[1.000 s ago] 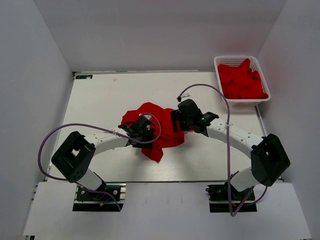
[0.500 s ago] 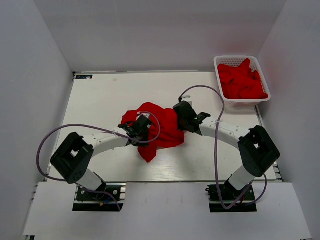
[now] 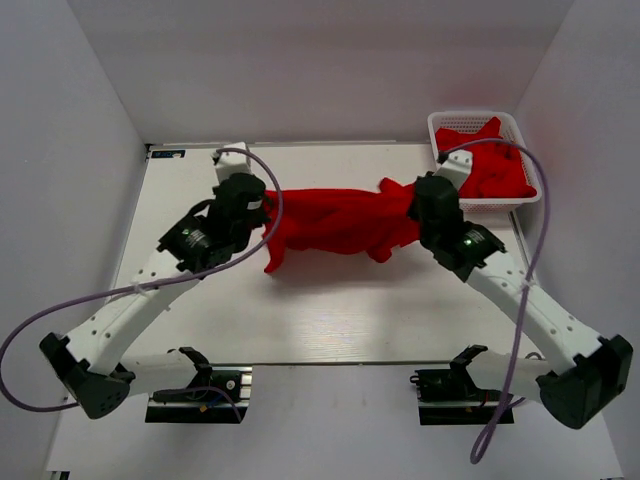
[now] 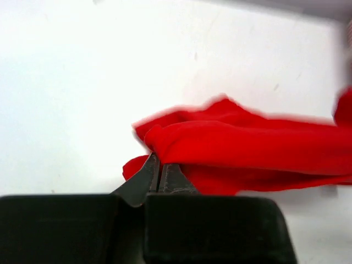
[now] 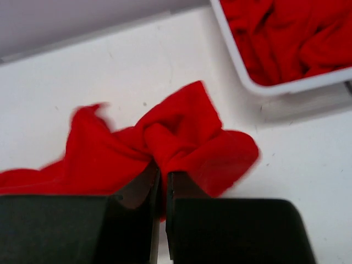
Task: Fold and stack the t-shirts
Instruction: Flatten out the tshirt
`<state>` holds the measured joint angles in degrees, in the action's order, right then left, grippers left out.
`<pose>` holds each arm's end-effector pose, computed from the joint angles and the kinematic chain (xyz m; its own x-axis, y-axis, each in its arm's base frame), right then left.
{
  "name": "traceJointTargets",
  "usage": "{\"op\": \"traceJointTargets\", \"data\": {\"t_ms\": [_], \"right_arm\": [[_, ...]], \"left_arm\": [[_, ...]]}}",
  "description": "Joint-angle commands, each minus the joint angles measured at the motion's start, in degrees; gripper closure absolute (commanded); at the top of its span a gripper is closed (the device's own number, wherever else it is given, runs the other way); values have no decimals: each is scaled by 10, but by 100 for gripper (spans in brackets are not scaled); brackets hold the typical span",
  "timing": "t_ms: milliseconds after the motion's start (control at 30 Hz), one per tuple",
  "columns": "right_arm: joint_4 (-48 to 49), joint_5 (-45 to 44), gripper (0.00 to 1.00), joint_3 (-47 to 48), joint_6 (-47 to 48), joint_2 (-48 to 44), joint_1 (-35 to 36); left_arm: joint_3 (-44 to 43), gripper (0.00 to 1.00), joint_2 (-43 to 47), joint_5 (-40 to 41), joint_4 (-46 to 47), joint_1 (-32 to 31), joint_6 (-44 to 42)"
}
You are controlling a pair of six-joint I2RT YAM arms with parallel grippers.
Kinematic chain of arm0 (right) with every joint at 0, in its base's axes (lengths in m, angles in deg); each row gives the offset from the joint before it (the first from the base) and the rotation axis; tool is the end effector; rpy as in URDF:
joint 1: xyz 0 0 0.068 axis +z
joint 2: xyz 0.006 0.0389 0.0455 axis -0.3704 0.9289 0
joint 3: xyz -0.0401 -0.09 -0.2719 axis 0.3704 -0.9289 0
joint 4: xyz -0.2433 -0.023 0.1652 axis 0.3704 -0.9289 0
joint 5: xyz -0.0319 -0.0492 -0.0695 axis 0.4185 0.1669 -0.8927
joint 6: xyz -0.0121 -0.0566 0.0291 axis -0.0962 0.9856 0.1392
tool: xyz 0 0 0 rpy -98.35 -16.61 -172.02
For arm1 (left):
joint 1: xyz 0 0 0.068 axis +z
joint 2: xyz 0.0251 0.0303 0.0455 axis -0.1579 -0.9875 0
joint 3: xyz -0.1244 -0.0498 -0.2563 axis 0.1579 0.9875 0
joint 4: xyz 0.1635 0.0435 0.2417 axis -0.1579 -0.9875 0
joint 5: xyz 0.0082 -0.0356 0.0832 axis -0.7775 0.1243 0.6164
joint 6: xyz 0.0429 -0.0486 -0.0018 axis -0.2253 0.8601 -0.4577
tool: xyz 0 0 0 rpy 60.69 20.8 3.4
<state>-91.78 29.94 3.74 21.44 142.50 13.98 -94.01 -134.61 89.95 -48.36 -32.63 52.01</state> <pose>0.2616 0.1464 0.3576 -0.2652 0.2121 -0.9406 0.2020 0.9661 0.1608 0.2322 -0.1677 0.3889 -0.4852 -0.1399 -0.8631 -0.0691 0.9902 -0.1217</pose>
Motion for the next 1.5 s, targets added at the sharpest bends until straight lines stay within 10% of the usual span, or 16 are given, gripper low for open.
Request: {"op": "traceJointTargets", "data": {"t_ms": [0, 633, 933, 1100, 1367, 1400, 1467], "right_arm": [[13, -39, 100, 55, 53, -65, -7], [251, 72, 100, 231, 322, 47, -24], [180, 75, 100, 544, 370, 217, -47], [133, 77, 100, 429, 330, 130, -46], [95, 262, 99, -107, 68, -63, -41], [96, 329, 90, -135, 30, -66, -42], [109, 376, 56, -228, 11, -64, -40]], "left_arm": [[-62, 100, 40, 62, -22, 3, -51], [-239, 100, -104, 125, 179, 22, -279], [-565, 100, -250, 106, 117, 51, -382], [-367, 100, -154, 84, 130, 56, -334], [32, 97, -42, 2, 44, 61, -66], [59, 84, -34, -3, 20, 61, -34], [128, 26, -34, -13, -41, 61, 41]]}}
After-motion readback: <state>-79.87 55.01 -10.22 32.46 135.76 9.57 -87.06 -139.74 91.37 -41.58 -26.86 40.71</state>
